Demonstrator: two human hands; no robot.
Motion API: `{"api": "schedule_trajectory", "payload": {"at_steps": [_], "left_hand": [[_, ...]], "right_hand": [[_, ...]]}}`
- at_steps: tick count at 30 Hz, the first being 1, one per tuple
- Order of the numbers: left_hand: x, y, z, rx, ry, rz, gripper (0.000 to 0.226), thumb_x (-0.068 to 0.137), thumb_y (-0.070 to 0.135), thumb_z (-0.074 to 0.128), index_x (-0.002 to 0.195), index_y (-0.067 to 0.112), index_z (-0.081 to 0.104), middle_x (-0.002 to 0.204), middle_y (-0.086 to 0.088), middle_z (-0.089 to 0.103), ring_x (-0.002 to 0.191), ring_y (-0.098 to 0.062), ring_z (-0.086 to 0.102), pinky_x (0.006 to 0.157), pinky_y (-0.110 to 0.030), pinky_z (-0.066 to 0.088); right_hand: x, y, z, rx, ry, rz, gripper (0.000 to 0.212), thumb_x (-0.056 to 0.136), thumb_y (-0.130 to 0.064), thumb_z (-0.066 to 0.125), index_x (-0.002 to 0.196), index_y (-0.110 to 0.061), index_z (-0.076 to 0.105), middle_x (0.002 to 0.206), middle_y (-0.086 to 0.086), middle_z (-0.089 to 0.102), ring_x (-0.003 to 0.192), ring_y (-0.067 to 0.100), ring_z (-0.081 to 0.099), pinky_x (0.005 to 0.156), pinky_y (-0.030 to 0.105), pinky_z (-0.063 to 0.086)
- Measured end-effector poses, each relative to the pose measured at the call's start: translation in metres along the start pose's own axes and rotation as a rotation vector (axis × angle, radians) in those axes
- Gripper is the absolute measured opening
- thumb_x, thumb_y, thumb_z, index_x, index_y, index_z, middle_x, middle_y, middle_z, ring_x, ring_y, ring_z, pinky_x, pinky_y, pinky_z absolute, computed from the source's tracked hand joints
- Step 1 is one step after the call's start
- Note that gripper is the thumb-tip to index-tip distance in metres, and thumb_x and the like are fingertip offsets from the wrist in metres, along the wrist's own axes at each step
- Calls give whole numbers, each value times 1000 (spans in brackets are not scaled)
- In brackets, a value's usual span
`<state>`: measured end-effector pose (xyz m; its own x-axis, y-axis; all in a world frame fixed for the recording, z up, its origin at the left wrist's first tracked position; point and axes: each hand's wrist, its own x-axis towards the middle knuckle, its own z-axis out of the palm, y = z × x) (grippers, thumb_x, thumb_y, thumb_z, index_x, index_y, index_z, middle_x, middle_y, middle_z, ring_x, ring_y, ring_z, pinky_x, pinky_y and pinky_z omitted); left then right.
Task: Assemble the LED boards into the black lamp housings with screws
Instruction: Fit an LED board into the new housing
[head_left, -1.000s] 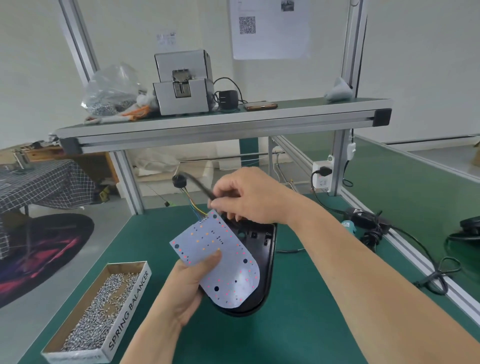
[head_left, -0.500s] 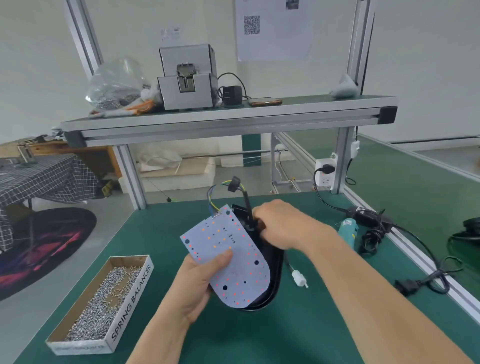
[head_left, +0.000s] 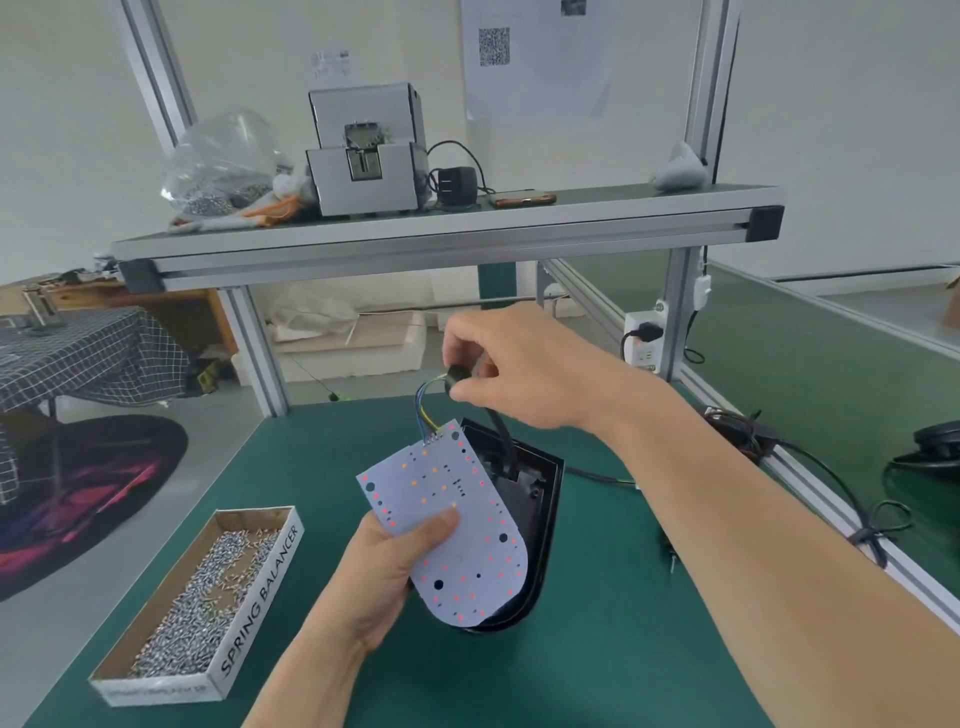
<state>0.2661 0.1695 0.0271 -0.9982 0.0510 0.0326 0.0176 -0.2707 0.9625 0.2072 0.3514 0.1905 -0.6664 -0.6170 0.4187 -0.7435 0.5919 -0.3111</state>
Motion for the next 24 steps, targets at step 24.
{"api": "schedule_trajectory", "payload": {"at_steps": [24], "left_hand": [[-8, -3, 4, -262, 162, 46, 27, 82, 25, 69, 104, 14, 79, 115, -14, 74, 98, -28, 74, 71, -39, 61]], "right_hand": [[-18, 38, 58, 229, 308, 75, 18, 86, -1, 73, 102, -8, 75, 97, 4, 63, 80, 19, 63, 81, 28, 51]]}}
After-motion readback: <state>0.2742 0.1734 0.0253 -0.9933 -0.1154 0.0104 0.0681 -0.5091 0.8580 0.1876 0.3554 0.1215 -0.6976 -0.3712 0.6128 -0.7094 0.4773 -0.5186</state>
